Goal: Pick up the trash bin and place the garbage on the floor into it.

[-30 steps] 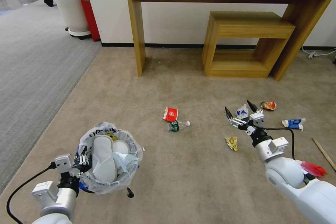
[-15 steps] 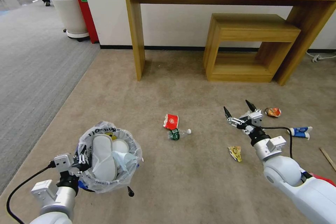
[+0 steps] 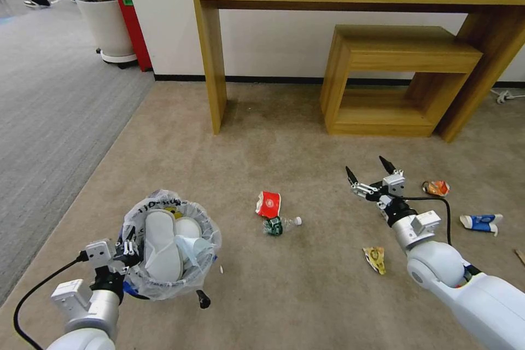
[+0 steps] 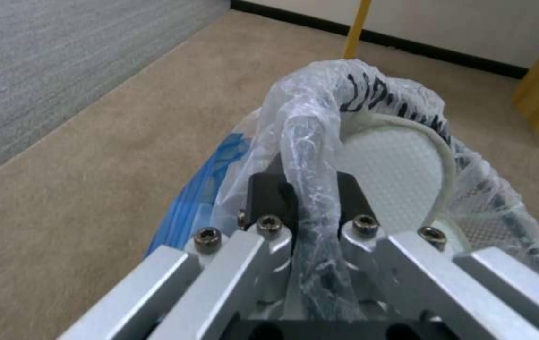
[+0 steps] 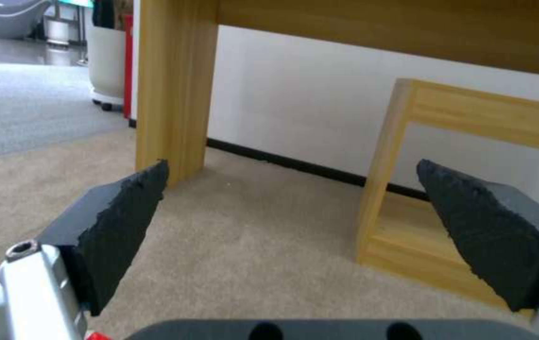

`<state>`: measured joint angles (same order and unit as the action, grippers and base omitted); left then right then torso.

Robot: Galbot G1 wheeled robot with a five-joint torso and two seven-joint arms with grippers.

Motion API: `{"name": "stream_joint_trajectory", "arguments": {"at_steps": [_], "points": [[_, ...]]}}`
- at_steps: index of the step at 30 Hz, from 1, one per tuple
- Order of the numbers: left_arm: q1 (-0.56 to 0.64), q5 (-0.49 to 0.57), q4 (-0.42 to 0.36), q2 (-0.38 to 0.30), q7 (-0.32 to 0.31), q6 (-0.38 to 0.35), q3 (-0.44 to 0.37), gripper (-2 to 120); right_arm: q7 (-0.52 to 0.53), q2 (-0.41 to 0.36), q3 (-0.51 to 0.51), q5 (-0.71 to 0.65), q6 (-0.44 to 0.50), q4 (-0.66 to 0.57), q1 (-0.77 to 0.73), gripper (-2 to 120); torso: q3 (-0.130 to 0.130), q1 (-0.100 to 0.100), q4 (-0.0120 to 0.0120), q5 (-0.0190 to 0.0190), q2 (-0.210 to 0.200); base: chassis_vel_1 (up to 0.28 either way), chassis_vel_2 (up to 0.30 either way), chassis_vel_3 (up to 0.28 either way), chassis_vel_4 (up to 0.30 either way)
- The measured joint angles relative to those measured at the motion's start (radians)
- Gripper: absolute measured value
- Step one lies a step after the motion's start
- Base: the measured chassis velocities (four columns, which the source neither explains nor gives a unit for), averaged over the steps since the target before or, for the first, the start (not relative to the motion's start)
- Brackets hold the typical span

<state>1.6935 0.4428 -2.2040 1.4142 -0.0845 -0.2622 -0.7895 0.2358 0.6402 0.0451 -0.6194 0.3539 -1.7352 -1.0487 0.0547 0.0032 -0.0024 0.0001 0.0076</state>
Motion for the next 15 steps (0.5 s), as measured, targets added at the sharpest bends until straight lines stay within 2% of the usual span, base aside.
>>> {"name": "stream_joint_trajectory", "arguments": {"at_steps": [9, 15], "points": [[-0.004, 0.002, 0.009, -0.001, 0.000, 0.000, -0.003, 3, -0.014, 0.002, -0.047, -0.025, 0.010, 0.008, 0.041, 100, 0.000, 0.000, -0.0001, -0.0002, 0.000, -0.126, 0.111, 0.124, -0.121], [-0.006, 0.004, 0.014, 0.000, 0.000, 0.002, -0.003, 3, -0.045, 0.012, -0.080, 0.005, 0.056, 0.034, 0.073, 100, 0.000, 0.000, 0.0001, 0.0001, 0.000, -0.086, 0.103, 0.081, -0.088]]}}
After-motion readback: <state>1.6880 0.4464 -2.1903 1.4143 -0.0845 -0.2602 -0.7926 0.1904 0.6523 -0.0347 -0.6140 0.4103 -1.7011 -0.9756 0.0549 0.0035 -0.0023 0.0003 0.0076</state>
